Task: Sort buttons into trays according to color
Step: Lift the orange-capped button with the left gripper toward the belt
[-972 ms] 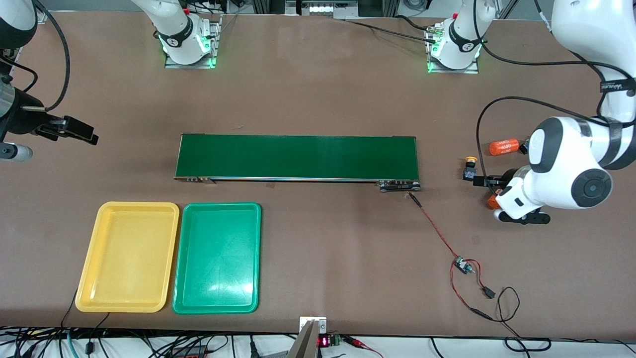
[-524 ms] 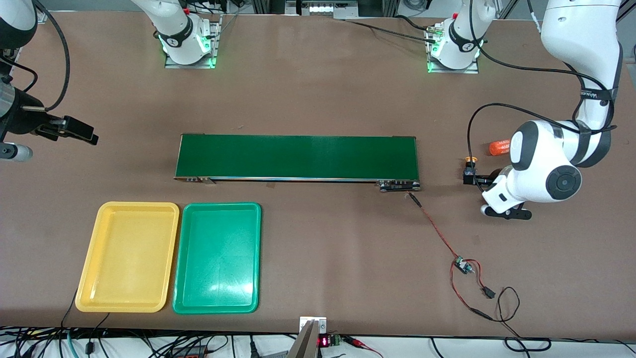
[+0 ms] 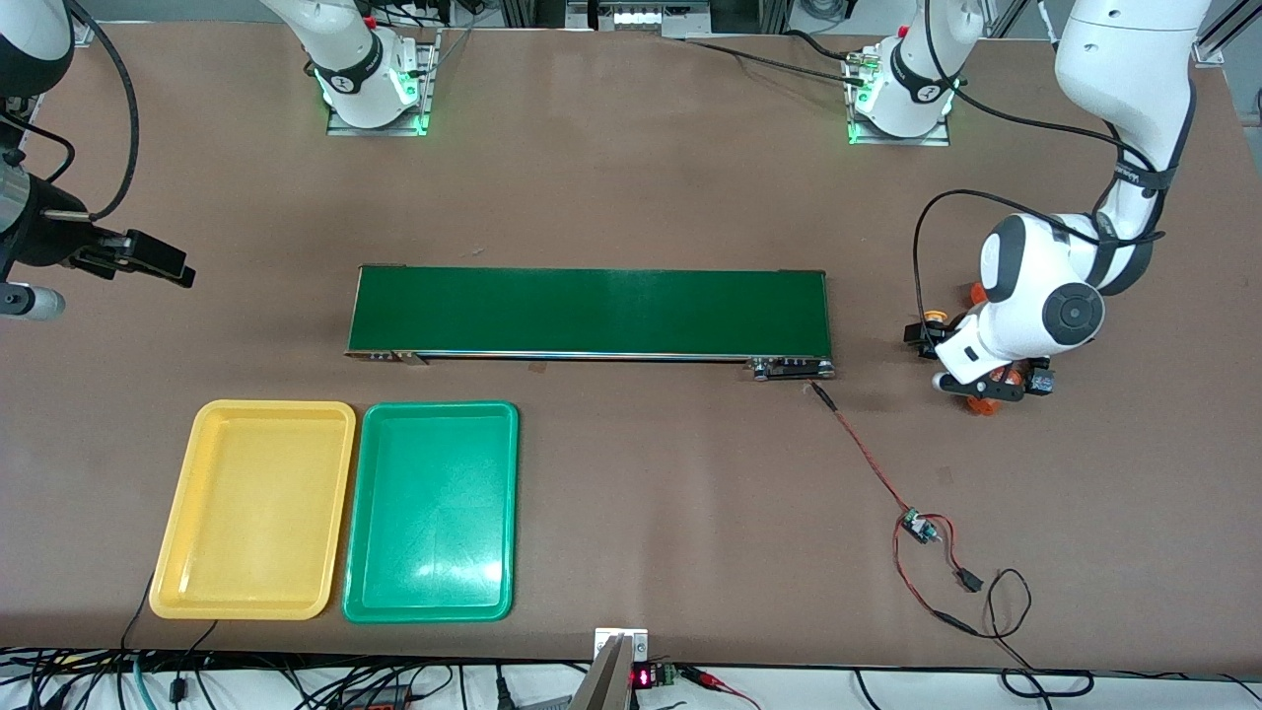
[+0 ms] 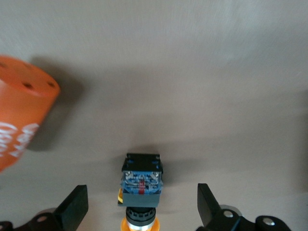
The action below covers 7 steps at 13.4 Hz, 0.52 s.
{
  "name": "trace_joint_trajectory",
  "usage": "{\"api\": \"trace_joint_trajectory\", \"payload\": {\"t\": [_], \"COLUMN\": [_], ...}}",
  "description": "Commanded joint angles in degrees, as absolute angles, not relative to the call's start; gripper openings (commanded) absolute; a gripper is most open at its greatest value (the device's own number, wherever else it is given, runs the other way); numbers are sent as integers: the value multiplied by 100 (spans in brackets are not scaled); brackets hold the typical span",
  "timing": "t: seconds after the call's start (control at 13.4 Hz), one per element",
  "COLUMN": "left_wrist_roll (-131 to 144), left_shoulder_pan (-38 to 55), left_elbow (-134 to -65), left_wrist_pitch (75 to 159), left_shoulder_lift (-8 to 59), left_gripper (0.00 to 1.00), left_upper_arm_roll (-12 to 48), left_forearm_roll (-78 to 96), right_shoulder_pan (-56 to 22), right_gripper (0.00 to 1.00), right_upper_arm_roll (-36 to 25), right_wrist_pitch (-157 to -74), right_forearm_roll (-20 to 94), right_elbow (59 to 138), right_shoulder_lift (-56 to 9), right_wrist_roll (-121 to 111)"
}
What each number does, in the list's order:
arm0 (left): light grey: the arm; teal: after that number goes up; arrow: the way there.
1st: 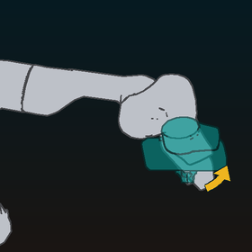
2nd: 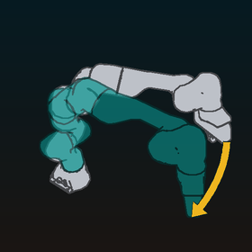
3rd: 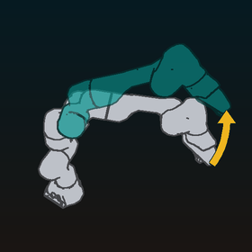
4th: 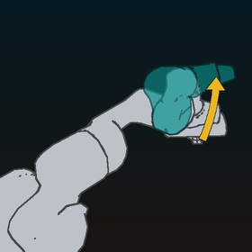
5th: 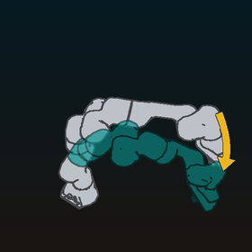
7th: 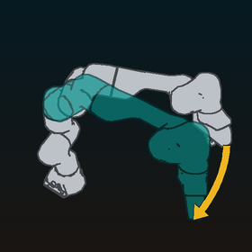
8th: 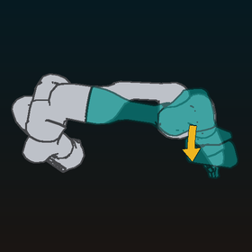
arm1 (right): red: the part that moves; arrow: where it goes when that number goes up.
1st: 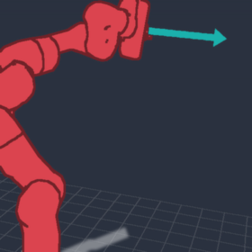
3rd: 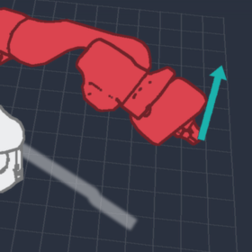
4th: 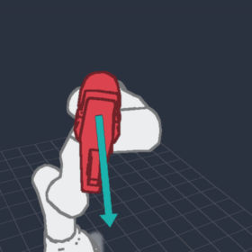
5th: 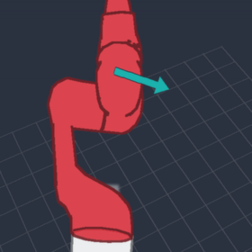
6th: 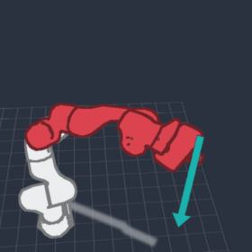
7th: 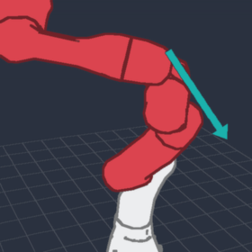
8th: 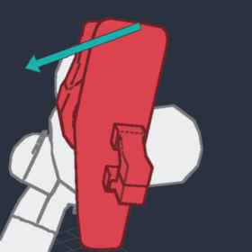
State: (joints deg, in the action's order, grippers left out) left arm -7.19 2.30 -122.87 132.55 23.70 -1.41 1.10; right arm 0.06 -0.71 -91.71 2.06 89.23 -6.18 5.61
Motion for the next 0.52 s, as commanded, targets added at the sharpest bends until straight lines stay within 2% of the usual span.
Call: {"api": "trace_joint_trajectory", "payload": {"t": [0.0,0.15,0.45], "left_wrist_roll": [-853,-844,-852], "left_shoulder_pan": [150,141,141], "left_elbow": [-12603,-12586,-12586], "left_wrist_pitch": [13377,13386,13474], "left_shoulder_lift": [2145,2188,2303], "left_gripper": [100,96,74], "left_upper_arm_roll": [-62,-53,-53], "left_forearm_roll": [105,123,264], "right_shoulder_pan": [35,35,26], "right_gripper": [100,100,100], "right_upper_arm_roll": [-35,-35,-26], "right_wrist_pitch": [-9193,-9202,-9228], "right_forearm_roll": [220,246,264], "right_elbow": [8956,8956,8956], "right_shoulder_lift": [-562,-571,-597], "right_wrist_roll": [545,545,554]}}
